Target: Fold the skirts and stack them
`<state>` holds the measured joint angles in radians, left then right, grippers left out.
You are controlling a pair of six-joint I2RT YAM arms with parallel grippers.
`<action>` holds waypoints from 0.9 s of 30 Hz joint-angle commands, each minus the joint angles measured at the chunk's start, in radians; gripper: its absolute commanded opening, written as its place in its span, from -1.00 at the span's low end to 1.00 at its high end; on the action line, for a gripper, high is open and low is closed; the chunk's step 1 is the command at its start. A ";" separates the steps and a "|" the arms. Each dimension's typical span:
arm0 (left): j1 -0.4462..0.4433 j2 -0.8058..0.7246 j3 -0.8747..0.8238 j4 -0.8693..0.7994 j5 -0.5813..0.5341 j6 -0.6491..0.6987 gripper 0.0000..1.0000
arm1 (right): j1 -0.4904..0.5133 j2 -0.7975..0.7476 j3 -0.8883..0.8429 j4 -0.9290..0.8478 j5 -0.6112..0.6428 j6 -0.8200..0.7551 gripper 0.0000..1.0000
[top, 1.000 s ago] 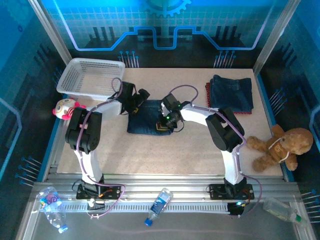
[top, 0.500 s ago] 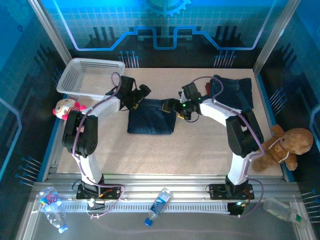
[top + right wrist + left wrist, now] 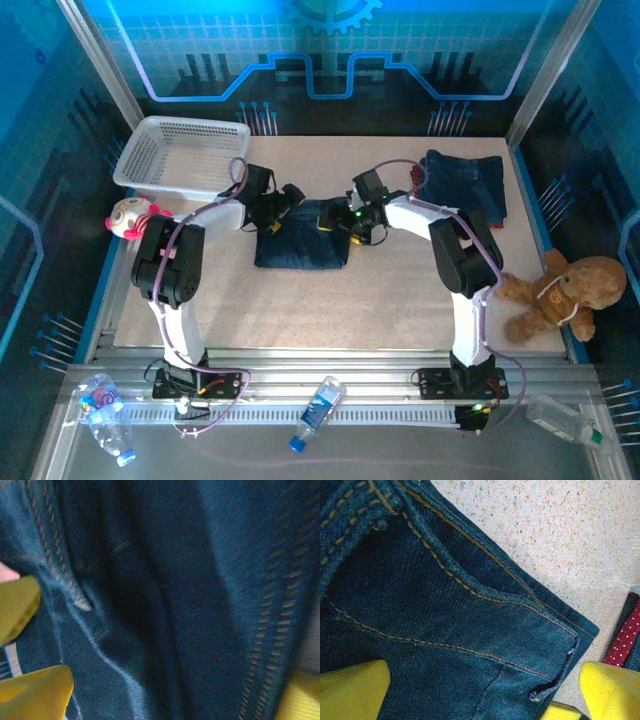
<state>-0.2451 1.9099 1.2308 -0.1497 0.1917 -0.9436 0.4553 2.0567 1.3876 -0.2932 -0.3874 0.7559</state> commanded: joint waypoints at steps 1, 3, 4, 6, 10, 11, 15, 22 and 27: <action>-0.003 0.010 -0.058 -0.037 0.018 -0.020 0.98 | 0.038 0.020 0.000 0.080 -0.105 0.002 0.88; -0.003 0.003 -0.075 -0.026 0.019 -0.025 0.98 | 0.052 0.033 0.005 0.092 -0.104 0.008 0.88; -0.003 0.002 -0.081 -0.022 0.020 -0.028 0.98 | 0.056 0.041 0.010 0.088 -0.101 0.008 0.88; -0.003 0.000 -0.088 -0.019 0.020 -0.028 0.98 | 0.062 0.062 0.013 0.098 -0.103 0.018 0.86; -0.003 -0.005 -0.096 -0.015 0.022 -0.028 0.98 | 0.072 0.097 0.011 0.121 -0.096 0.041 0.68; -0.003 -0.007 -0.097 -0.014 0.022 -0.028 0.98 | 0.074 0.101 0.007 0.125 -0.079 0.051 0.57; -0.003 -0.018 -0.103 -0.001 0.027 -0.032 0.98 | 0.074 0.131 -0.006 0.161 -0.035 0.101 0.05; 0.020 -0.101 -0.086 -0.019 0.069 -0.006 0.98 | 0.061 0.084 0.009 0.141 -0.039 0.034 -0.84; 0.048 -0.294 -0.062 -0.132 -0.053 0.103 0.98 | -0.015 -0.051 0.128 -0.241 0.107 -0.317 -1.00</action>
<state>-0.2161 1.7470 1.1603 -0.1822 0.1982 -0.9142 0.4934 2.1159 1.4311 -0.2890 -0.3786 0.6758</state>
